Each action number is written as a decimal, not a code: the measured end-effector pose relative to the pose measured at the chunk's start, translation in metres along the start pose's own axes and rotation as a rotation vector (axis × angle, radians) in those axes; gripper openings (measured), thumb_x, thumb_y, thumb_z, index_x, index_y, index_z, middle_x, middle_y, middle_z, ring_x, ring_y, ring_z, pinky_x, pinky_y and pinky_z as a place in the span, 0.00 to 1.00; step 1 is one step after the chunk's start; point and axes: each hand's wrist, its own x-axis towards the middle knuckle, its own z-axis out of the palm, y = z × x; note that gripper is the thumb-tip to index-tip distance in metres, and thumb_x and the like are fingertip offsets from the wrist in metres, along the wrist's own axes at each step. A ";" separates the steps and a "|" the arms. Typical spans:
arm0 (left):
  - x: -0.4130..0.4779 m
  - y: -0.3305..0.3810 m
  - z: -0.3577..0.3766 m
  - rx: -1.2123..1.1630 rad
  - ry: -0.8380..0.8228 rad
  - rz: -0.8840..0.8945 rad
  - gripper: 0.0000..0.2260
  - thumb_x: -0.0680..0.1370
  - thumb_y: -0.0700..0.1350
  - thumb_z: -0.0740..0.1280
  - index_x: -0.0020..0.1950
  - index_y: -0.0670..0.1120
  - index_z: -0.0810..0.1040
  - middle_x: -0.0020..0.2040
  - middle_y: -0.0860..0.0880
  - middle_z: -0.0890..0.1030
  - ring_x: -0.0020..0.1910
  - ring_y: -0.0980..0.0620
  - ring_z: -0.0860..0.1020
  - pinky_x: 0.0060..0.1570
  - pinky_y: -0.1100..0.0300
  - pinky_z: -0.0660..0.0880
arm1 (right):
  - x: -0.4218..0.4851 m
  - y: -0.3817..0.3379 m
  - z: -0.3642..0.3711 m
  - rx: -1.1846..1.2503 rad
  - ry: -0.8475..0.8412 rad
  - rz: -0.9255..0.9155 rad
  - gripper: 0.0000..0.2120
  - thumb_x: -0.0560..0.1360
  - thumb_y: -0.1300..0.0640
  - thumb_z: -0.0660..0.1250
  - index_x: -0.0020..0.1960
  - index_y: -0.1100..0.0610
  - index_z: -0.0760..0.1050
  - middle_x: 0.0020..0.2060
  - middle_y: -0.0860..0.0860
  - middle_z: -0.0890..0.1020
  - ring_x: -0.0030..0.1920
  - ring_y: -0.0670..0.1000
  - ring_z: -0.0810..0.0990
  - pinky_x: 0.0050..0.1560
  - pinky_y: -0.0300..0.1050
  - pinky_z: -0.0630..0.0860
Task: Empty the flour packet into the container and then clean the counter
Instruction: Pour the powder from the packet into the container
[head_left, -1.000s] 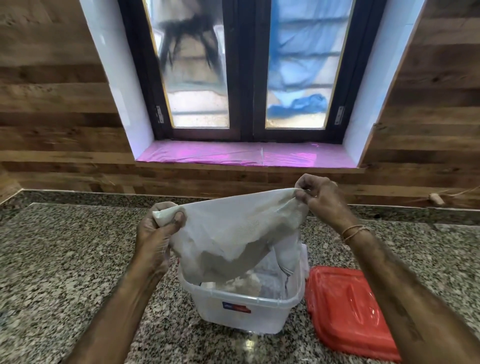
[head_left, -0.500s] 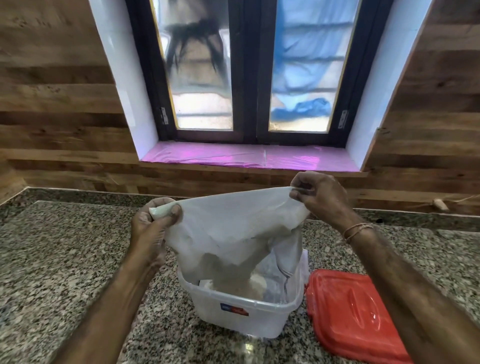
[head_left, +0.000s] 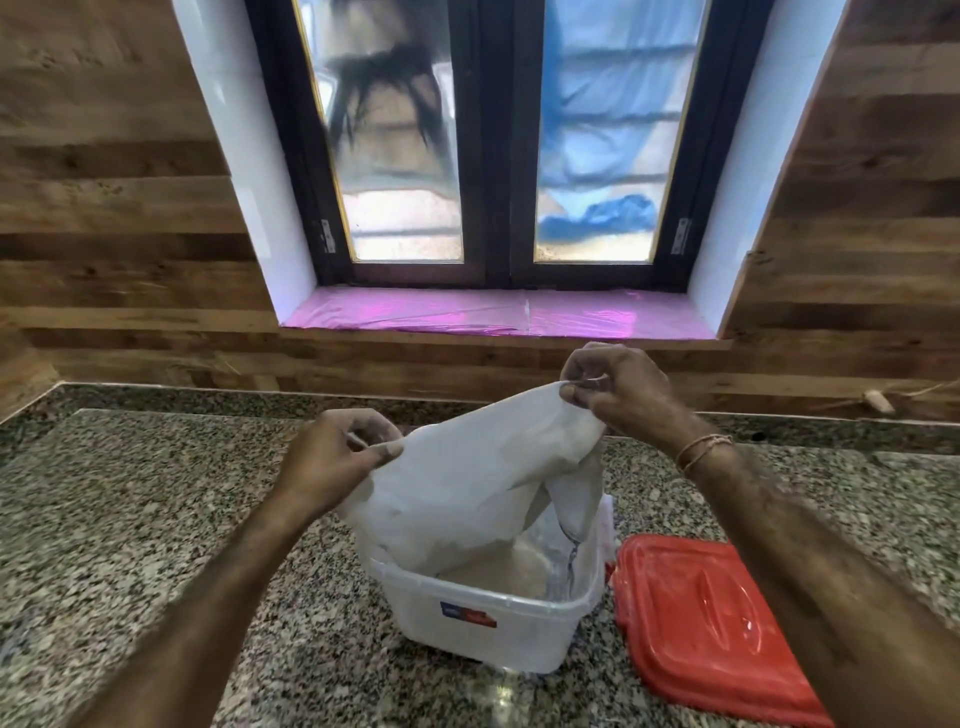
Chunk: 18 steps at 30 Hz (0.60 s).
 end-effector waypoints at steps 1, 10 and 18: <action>0.001 0.009 0.007 0.073 -0.029 0.015 0.03 0.72 0.51 0.78 0.43 0.56 0.86 0.40 0.59 0.86 0.40 0.59 0.83 0.41 0.56 0.81 | 0.000 -0.004 0.002 0.025 0.003 0.002 0.06 0.74 0.52 0.76 0.42 0.46 0.80 0.45 0.41 0.83 0.48 0.43 0.83 0.49 0.49 0.80; 0.021 0.070 0.067 0.085 0.076 0.158 0.12 0.76 0.55 0.70 0.38 0.48 0.78 0.29 0.51 0.75 0.31 0.57 0.73 0.32 0.57 0.66 | -0.007 -0.007 0.011 0.410 0.064 0.021 0.09 0.75 0.56 0.75 0.54 0.54 0.81 0.49 0.48 0.84 0.49 0.47 0.81 0.48 0.46 0.80; 0.033 0.043 0.060 -0.152 -0.029 0.120 0.13 0.77 0.53 0.65 0.35 0.51 0.80 0.28 0.49 0.79 0.27 0.55 0.75 0.34 0.58 0.70 | -0.065 0.045 0.057 0.709 -0.057 0.329 0.14 0.74 0.56 0.77 0.58 0.56 0.81 0.52 0.55 0.86 0.56 0.56 0.85 0.55 0.51 0.84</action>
